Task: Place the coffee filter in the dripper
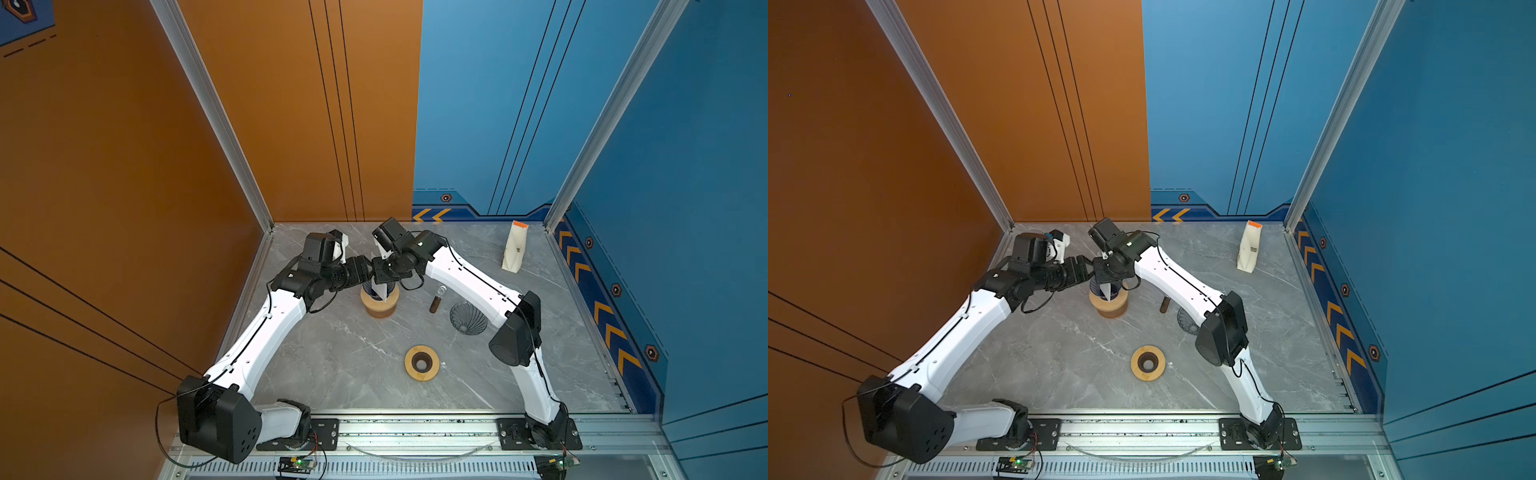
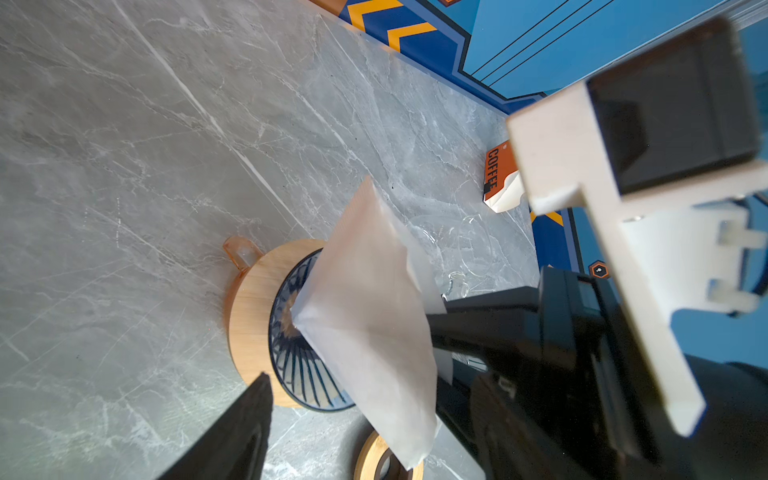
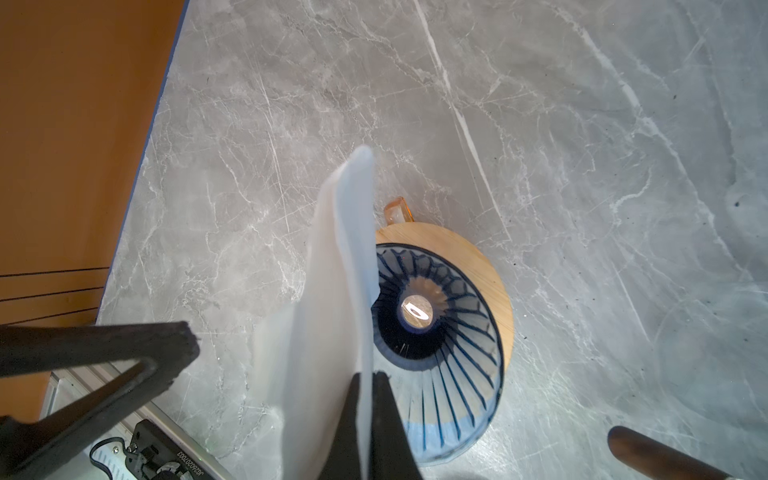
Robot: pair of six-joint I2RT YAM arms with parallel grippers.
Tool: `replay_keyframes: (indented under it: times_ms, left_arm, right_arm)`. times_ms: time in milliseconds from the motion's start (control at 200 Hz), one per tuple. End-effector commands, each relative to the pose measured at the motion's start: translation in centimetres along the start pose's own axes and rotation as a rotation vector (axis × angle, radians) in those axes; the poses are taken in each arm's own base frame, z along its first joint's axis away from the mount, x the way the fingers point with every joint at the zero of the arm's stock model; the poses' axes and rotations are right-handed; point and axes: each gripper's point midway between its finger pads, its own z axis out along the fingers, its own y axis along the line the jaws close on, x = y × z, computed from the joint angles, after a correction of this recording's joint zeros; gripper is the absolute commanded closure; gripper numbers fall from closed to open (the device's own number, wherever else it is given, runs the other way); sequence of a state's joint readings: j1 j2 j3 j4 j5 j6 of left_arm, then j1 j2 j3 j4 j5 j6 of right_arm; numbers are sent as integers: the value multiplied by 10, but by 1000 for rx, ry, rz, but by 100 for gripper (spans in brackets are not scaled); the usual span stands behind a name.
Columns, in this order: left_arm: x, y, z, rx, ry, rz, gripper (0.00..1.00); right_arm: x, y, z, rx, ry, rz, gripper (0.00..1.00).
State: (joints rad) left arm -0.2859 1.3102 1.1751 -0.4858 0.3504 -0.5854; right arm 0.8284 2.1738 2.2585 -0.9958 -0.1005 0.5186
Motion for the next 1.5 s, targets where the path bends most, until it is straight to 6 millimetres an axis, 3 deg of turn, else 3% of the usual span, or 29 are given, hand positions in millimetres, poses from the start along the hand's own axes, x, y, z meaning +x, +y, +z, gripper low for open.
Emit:
replay_keyframes:
  times_ms: [0, 551, 1121, 1492]
  left_arm:
    - [5, -10, 10, 69, 38, -7, 26]
    - [22, 31, 12, -107, 92, 5, 36]
    - [29, 43, 20, -152, 143, 14, 43]
    - [25, 46, 25, -186, 171, 35, 43]
  right_arm:
    - [4, 13, 5, -40, 19, -1, 100]
    - [1, 8, -5, -21, -4, -6, 94]
    - [-1, -14, -23, 96, -70, 3, 93]
    - [1, -18, -24, 130, -77, -10, 85]
